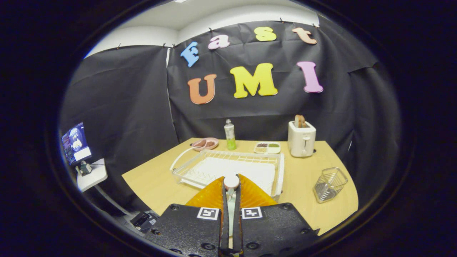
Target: Take the plate from the dish rack, then take the spoon from the basket and place it into the plate.
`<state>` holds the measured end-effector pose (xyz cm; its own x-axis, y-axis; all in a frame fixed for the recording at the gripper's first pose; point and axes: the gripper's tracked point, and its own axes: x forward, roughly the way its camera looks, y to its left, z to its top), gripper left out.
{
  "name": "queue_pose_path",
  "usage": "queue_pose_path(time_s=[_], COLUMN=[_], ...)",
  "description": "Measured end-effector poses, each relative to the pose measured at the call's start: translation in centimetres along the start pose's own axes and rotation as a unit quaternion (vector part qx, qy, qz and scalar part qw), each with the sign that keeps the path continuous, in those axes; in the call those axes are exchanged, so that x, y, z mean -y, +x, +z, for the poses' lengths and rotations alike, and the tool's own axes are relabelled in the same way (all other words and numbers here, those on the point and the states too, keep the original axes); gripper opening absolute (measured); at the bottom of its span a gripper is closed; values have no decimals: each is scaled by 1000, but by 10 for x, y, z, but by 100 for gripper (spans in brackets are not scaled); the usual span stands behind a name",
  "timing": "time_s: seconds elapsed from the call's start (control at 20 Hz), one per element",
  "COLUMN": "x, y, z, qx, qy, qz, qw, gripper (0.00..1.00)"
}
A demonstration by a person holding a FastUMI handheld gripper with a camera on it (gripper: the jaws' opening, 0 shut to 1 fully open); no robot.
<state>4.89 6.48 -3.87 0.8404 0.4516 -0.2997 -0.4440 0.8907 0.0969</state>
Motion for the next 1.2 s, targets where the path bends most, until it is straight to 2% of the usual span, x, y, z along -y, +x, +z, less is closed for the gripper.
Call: queue_pose_path(time_s=[0.15,0.3,0.5,0.7,0.75,0.8,1.05,1.1,1.2], x=[-19,-27,-40,-34,-29,-25,-11,-9,-1], y=[22,40,52,56,56,58,52,50,45], z=[-28,-46,-62,-64,-63,-60,-44,-40,-30], qx=[-45,-78,-105,-103,-98,-94,-56,-45,-16], qy=[20,23,32,25,17,14,6,2,-6], qz=[27,36,62,53,45,39,11,3,-19], qw=[998,996,992,993,994,995,998,999,1000], gripper=[10,10,13,19,38,44,62,63,80])
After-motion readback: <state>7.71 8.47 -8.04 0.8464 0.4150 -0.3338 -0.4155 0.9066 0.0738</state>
